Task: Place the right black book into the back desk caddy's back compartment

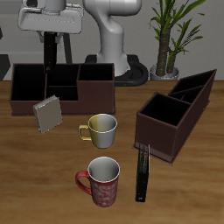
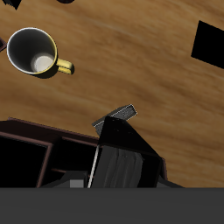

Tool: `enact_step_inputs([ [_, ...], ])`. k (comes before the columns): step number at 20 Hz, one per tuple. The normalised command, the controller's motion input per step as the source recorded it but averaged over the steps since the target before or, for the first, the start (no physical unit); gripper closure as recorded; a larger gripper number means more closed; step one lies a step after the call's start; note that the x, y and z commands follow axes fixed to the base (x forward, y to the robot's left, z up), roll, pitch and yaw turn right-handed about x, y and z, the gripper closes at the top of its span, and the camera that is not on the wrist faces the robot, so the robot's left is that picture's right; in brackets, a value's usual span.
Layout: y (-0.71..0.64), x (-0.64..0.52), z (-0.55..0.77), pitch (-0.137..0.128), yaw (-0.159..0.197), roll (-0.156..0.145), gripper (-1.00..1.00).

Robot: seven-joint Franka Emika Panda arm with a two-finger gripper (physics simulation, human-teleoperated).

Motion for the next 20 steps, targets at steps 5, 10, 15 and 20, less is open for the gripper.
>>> enact_step_inputs([
  [5,0.07,-0.45,-0.08,-0.022,-0.059,-0.043,1.00],
  [10,0.09,-0.31,0.06,-0.045,-0.042,-0.047,1.00],
  [15,0.10,-0.28,0.01,-0.013,0.015,0.019,1.00],
  [20,0.02,-0.23,-0.04,0.013,0.187,0.027,1.00],
])
